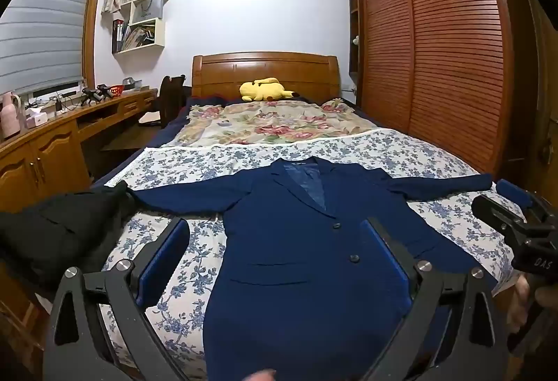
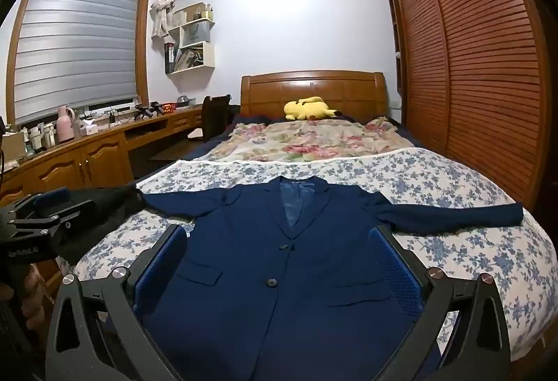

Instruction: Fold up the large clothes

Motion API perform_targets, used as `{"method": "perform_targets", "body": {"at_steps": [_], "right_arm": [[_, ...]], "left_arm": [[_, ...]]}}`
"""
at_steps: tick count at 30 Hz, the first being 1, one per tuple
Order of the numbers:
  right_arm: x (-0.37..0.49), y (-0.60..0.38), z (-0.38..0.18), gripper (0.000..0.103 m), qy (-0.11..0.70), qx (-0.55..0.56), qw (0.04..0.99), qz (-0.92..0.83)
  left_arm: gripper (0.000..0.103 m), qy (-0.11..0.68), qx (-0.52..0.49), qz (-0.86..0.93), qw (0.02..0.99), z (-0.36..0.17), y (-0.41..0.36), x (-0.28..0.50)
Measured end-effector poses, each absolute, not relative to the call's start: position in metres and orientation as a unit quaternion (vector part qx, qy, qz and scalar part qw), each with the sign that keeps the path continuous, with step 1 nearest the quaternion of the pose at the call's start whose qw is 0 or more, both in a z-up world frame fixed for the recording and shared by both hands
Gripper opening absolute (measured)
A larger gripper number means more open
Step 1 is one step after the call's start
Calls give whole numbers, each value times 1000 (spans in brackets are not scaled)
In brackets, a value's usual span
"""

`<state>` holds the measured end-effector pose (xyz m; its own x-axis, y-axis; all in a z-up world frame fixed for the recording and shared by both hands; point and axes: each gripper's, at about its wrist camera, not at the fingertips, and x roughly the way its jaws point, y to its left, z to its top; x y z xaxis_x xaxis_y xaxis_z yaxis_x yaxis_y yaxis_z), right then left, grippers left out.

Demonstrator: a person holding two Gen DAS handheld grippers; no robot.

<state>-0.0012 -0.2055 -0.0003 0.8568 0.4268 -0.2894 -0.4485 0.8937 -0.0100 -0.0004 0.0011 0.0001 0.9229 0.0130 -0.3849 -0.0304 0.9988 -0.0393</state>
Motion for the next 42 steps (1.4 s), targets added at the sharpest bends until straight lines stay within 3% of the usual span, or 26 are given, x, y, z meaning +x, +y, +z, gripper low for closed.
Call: {"method": "perform_targets", "body": {"at_steps": [42], "right_arm": [[0, -206, -1, 103, 144, -28, 961, 234]], "left_arm": [[98, 192, -17, 10, 981, 11, -5, -4]]}}
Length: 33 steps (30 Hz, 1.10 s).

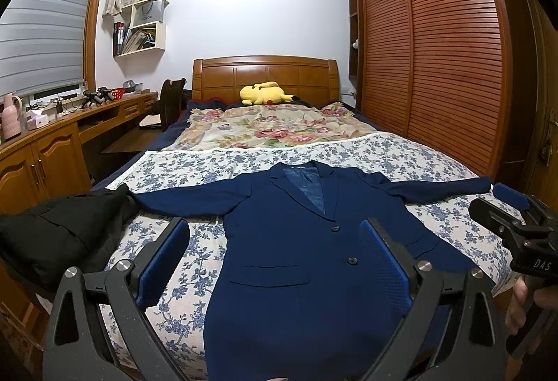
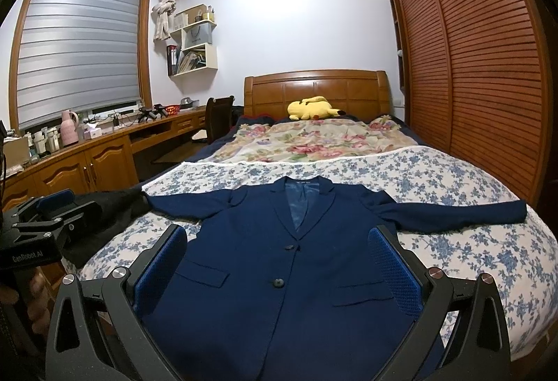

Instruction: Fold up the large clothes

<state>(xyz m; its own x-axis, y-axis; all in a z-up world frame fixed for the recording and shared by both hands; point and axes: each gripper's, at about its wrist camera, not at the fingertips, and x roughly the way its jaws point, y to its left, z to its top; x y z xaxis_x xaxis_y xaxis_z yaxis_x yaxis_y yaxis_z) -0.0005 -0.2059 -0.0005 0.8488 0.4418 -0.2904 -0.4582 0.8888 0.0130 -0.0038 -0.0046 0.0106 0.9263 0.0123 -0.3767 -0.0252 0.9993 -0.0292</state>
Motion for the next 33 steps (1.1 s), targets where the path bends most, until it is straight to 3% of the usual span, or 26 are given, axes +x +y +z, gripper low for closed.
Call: {"method": "perform_targets", "body": {"at_steps": [33], "right_arm": [[-3, -205, 1, 103, 143, -27, 960, 241]], "left_arm": [[98, 189, -16, 9, 982, 16, -5, -4]]}}
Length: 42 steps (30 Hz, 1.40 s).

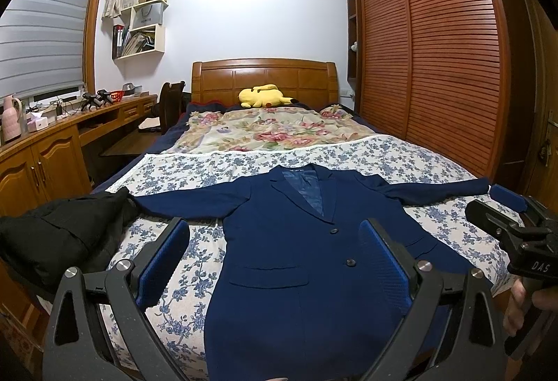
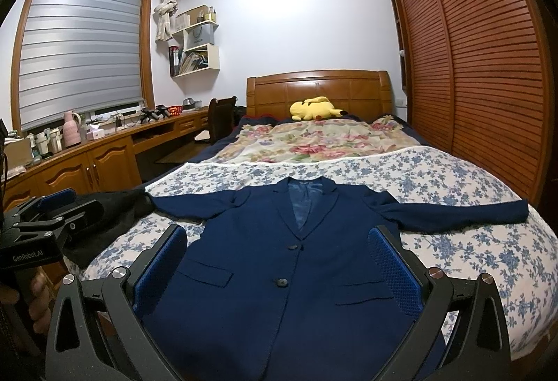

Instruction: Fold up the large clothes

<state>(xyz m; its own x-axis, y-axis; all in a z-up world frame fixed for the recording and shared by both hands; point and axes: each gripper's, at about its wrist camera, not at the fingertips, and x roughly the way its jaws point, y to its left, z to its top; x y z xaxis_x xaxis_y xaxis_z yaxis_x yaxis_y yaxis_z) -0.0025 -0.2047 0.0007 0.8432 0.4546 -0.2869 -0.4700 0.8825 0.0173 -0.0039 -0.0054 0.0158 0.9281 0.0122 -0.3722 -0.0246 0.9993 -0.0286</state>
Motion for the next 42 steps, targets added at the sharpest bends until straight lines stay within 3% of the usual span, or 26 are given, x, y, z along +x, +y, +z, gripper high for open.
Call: {"method": "perform_targets", "body": {"at_steps": [21, 42], "right_arm": [[0, -202, -2, 103, 147, -29, 957, 249], [45, -173, -12, 103, 191, -43, 938, 285]], "left_arm": [[98, 194, -17, 10, 981, 19, -8, -2], [98, 247, -27, 43, 968, -37, 48, 41]]}}
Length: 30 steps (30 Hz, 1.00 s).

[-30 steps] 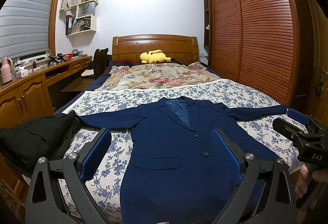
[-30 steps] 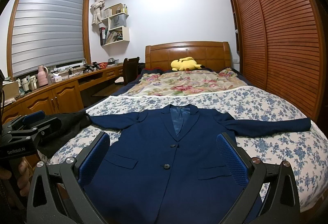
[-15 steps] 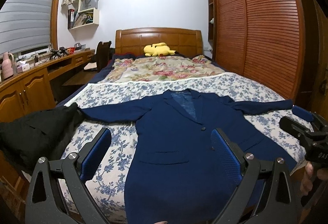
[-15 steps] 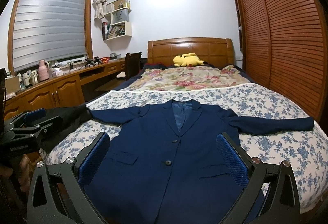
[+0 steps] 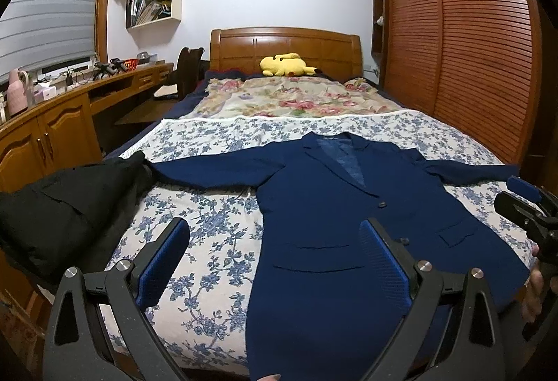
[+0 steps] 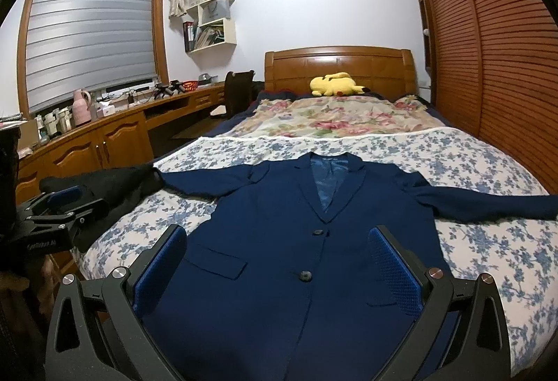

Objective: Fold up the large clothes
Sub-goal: 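Move the left gripper to the blazer side nearest it and grasp its edge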

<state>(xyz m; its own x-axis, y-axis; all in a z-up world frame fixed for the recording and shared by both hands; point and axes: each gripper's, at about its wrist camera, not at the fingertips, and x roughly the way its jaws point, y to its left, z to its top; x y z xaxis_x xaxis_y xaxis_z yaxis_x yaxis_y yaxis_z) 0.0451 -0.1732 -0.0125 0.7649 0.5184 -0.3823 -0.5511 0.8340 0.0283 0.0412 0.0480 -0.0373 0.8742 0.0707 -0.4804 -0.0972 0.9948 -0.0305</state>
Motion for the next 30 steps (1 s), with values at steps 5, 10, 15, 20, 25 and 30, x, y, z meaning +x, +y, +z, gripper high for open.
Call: {"method": "perform_targets", "body": {"at_steps": [5, 10, 15, 20, 25, 30], "right_arm": [[62, -170, -18, 103, 200, -45, 934, 292], [75, -168, -21, 103, 212, -45, 929, 300], [82, -160, -22, 103, 216, -58, 926, 304], [96, -146, -27, 103, 222, -72, 924, 304], [116, -135, -33, 103, 229, -73, 919, 313], [141, -117, -34, 103, 234, -71, 913, 327]], "left_arm": [[98, 261, -15, 50, 964, -46, 53, 58], [98, 270, -19, 46, 962, -52, 60, 72], [98, 275, -25, 49, 960, -56, 73, 87], [98, 280, -35, 46, 958, -63, 94, 104], [98, 291, -43, 46, 955, -74, 120, 130], [98, 302, -41, 56, 951, -81, 136, 156]]}}
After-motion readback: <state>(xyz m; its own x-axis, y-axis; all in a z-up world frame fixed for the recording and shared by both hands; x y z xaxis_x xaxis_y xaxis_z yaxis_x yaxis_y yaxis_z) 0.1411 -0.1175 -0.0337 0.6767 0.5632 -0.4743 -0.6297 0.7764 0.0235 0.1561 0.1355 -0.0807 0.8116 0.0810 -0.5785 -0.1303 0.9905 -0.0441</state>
